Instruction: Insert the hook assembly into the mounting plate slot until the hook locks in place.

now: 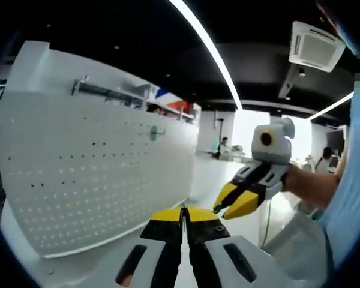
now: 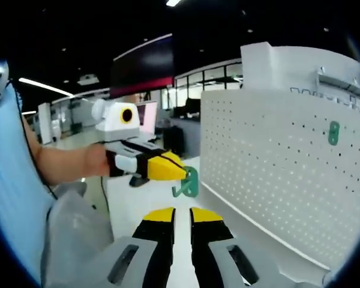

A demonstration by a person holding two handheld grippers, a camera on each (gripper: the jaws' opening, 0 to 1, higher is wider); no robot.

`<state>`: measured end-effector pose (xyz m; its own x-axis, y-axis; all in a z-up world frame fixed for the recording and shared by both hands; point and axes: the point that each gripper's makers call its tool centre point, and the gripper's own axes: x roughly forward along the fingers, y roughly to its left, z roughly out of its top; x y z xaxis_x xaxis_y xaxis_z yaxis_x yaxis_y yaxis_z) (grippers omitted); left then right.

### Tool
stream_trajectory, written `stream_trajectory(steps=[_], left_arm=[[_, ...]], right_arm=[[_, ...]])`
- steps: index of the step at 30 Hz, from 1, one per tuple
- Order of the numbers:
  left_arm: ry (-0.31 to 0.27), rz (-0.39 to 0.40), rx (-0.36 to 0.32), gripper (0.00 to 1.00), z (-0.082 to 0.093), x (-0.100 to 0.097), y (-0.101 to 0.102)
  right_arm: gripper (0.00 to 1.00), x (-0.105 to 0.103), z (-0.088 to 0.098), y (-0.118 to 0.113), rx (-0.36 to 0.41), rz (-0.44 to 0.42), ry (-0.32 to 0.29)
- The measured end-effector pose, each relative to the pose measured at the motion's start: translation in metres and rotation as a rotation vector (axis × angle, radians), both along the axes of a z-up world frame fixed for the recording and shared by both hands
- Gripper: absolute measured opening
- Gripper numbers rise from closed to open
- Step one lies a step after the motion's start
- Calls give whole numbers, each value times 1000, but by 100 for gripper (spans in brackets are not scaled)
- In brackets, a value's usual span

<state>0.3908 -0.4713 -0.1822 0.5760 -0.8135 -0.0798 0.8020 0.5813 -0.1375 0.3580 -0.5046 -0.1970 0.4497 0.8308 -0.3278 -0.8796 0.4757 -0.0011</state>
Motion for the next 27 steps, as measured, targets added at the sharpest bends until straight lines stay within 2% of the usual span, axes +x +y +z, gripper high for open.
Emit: stream_trajectory(steps=[4, 11, 12, 14, 17, 21, 27], left_arm=[[6, 43, 12, 2, -1, 4, -1], [9, 108, 10, 2, 2, 10, -5], [14, 127, 9, 2, 2, 11, -5], [13, 134, 3, 2, 4, 12, -7], [15, 150, -6, 2, 7, 12, -9], [20, 162, -11, 2, 8, 12, -12], [32, 175, -22, 2, 9, 13, -15]], right_arm=[[7, 4, 4, 0, 14, -22, -15], [8, 16, 11, 1, -10, -85, -102], [8, 16, 11, 3, -7, -83, -99], [8, 19, 15, 3, 19, -103, -112], [7, 25, 17, 3, 7, -136, -152], [6, 27, 19, 5, 22, -147, -157], [3, 33, 18, 3, -14, -172, -205]])
